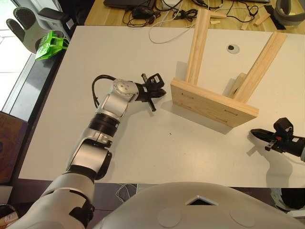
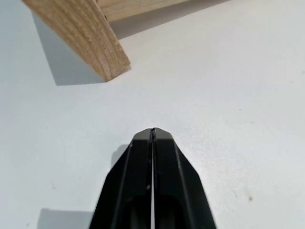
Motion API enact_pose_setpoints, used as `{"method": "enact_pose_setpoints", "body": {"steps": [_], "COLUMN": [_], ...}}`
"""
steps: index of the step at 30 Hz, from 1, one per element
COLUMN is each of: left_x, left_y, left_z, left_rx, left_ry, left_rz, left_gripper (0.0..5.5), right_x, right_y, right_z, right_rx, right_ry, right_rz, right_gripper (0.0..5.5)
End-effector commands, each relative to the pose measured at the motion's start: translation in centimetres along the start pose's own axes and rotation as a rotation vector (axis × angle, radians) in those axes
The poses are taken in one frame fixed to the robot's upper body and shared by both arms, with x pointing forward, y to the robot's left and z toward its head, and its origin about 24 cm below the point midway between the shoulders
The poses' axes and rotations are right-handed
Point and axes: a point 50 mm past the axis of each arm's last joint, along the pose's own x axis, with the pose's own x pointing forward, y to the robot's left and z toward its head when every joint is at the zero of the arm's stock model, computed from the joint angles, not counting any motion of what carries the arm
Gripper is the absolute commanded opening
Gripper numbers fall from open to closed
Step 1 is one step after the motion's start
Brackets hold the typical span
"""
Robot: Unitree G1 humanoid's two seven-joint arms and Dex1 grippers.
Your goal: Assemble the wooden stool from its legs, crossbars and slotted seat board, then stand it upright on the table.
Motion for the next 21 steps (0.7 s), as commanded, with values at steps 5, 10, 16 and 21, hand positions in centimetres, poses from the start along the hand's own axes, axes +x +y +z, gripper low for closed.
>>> {"method": "enact_pose_setpoints", "body": {"steps": [5, 10, 16, 21], "left_x": [0.6, 1.2, 1.0, 1.0], "left_y": [-0.4, -1.2, -1.4, -1.5], "left_z": [0.5, 0.7, 0.8, 0.9], "left_rx": [0.029, 0.019, 0.016, 0.017], "left_ry": [0.006, -0.009, -0.011, -0.012], "left_rz": [-0.037, -0.062, -0.089, -0.097], "left_gripper": [0.04, 0.04, 0.04, 0.04], "right_x": [0.5, 1.1, 2.5, 3.0], "right_y": [0.0, 0.4, 0.6, 0.6], "right_z": [-0.5, -1.2, -0.9, -0.7], "right_rx": [-0.023, -0.007, 0.021, 0.032], "right_ry": [0.012, 0.03, 0.001, -0.013], "right_rz": [0.004, 0.014, 0.041, 0.061], "right_gripper": [0.0, 0.0, 0.0, 0.0]}}
